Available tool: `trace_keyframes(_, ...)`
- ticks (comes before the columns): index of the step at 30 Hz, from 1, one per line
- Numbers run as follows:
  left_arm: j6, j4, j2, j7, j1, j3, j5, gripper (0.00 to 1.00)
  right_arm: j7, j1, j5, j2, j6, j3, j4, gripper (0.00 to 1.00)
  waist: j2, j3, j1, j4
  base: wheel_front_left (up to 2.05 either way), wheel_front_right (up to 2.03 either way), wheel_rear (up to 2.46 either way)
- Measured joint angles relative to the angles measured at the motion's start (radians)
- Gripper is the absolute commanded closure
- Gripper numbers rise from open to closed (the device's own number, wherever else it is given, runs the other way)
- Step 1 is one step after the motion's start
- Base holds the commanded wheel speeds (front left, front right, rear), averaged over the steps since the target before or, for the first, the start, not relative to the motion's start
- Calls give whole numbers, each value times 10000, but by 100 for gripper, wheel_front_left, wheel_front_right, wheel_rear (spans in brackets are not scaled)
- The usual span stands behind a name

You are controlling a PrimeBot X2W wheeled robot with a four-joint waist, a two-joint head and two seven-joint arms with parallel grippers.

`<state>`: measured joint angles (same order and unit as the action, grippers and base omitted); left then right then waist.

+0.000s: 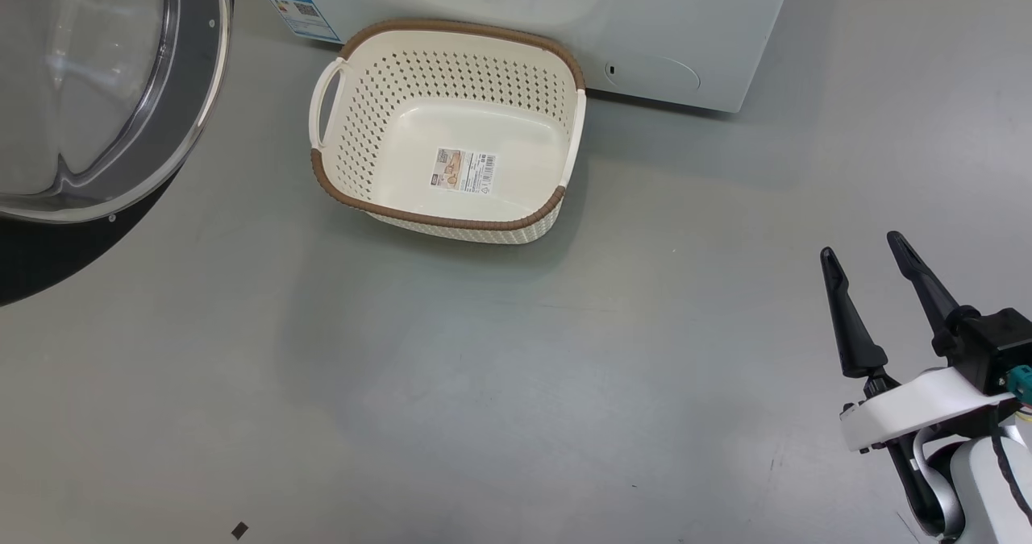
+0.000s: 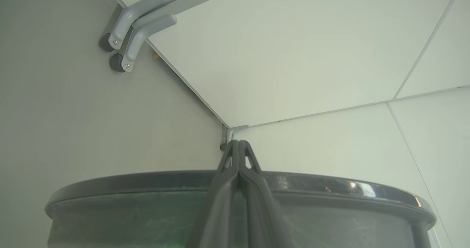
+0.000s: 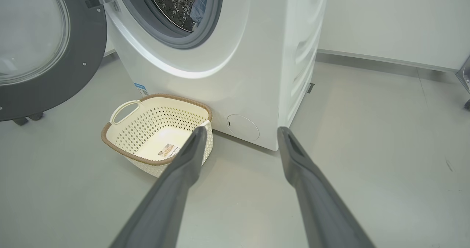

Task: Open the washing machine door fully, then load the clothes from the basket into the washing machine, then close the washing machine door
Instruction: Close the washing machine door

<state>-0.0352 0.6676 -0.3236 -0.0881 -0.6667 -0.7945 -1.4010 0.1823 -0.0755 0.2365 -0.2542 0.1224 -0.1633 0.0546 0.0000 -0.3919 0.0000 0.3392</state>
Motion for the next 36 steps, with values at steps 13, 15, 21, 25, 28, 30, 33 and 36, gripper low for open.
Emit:
trace_keyframes(13,-188,286,-178,-779,-31,234,-79,100,-15,4,2,-50,0,-17,-4,0,0,18,0,124,0,0,0)
trace_keyframes(15,-213,320,-230,-999,-22,276,-88,100,-15,8,2,-52,0,-27,-4,0,0,32,0,156,0,0,0)
trace_keyframes(21,-368,355,-320,-1756,10,585,-178,100,-15,36,71,-82,0,15,-2,0,0,66,0,313,0,0,0)
trace_keyframes(25,-435,357,-339,-2140,18,679,-203,100,-90,36,82,-82,0,-86,0,0,0,99,0,395,0,0,0)
trace_keyframes(28,-451,359,-341,-2359,33,719,-268,100,-88,36,82,-82,0,-98,0,0,0,124,0,441,0,0,0)
trace_keyframes(30,-525,357,-359,-2545,76,779,-270,100,-88,36,82,-82,0,-102,0,0,0,145,0,466,0,0,0)
trace_keyframes(33,-537,349,-389,-2974,130,840,-435,100,-88,36,96,-82,0,-100,0,0,0,168,0,505,0,0,0)
trace_keyframes(36,-616,337,-395,-3396,165,909,-681,100,-88,37,113,-79,0,-102,2,0,0,183,0,547,0,0,0)
